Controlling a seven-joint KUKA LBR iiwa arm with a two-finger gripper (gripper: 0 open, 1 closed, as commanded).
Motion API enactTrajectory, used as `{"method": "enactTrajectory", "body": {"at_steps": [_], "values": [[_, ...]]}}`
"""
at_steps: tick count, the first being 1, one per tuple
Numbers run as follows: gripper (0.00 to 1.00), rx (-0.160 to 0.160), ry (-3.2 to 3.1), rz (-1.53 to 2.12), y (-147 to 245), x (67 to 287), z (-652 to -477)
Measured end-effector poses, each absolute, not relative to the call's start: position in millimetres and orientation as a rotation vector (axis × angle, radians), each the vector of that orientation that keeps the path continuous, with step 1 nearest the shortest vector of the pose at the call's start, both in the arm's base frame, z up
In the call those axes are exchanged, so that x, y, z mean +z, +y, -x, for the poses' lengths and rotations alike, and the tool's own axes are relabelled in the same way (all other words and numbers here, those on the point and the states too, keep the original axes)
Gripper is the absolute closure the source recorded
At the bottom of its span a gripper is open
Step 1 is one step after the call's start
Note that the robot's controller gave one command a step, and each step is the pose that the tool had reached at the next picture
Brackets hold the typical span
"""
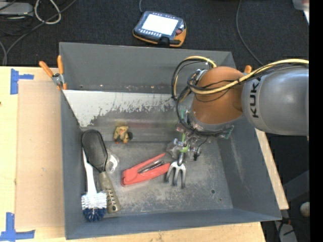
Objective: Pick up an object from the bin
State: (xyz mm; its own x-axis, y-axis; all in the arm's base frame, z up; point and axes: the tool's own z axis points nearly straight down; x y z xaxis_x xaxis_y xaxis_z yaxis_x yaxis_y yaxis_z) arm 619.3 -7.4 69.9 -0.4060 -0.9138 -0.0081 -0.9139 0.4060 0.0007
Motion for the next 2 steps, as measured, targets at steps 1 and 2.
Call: {"method": "enactTrajectory", "body": {"at_steps": [1,2], "values": [[1.0,0.008,2.629,1.707,-7,70,-619.2],[1.0,0.016,2.636,1.709,-7,94,-616.6]]}}
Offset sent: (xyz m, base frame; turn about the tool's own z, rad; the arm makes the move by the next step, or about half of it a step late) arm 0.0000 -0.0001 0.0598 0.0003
